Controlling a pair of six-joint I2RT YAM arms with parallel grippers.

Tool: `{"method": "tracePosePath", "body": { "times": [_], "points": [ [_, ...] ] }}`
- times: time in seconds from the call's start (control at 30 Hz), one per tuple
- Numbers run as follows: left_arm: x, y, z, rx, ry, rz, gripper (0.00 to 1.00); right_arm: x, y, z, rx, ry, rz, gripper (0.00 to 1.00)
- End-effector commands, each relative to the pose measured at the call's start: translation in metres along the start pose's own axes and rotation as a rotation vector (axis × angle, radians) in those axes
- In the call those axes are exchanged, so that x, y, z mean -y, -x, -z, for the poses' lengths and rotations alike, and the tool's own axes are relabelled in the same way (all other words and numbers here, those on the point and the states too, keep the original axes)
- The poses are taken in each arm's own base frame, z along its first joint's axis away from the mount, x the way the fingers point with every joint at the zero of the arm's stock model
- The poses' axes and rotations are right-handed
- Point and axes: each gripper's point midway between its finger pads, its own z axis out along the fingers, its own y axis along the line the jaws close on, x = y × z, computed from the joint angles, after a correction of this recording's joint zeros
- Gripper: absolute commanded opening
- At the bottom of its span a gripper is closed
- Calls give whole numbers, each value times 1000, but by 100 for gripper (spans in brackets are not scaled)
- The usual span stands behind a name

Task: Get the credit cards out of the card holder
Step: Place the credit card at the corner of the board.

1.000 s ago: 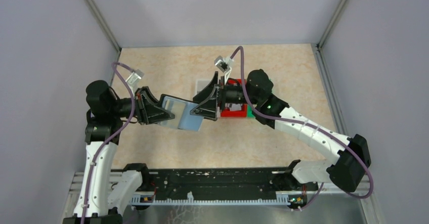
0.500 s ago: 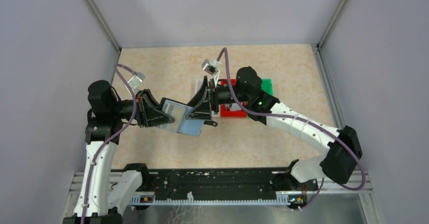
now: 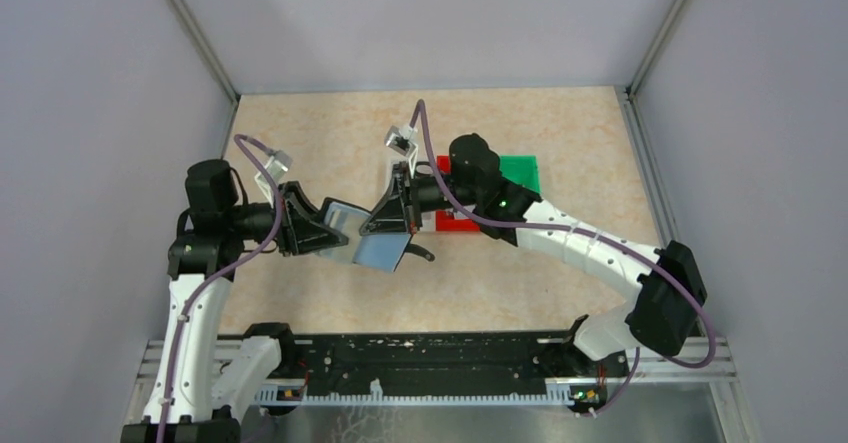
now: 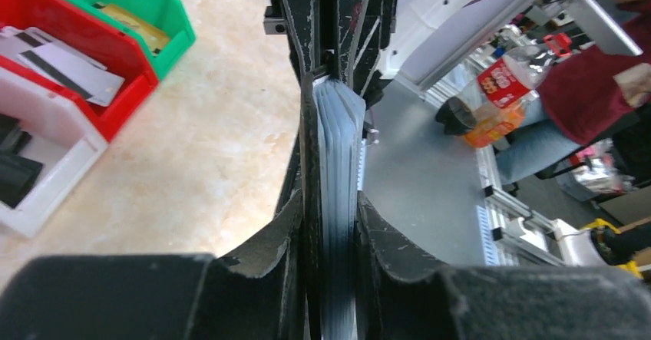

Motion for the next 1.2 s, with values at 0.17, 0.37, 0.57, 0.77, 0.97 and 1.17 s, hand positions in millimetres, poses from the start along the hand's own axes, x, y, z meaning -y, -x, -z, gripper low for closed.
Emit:
{"method": "tracePosePath", "body": {
  "times": [0.17,0.37,0.57,0.77,0.97,1.17],
  "points": [
    [-33,-9,1,-16,131,-68,58,-4,-5,11,54,-53,-32,0],
    [-40,-17,0,-18,127,-19,62,2,-16,21,89,-97,-88,0],
    [-47,-22,0,-25,142,-24,76,10,-30,28,83,-129,-117,0],
    [-72,-20,3,-29,249,-13,99,24,-56,44,71,-207,-162,0],
    [-106,-12,11,-45,399,-43,99,50,-95,63,29,-316,-222,0],
    [-126,-7,17,-33,488,-73,99,70,-116,78,13,-382,-253,0]
  ]
}}
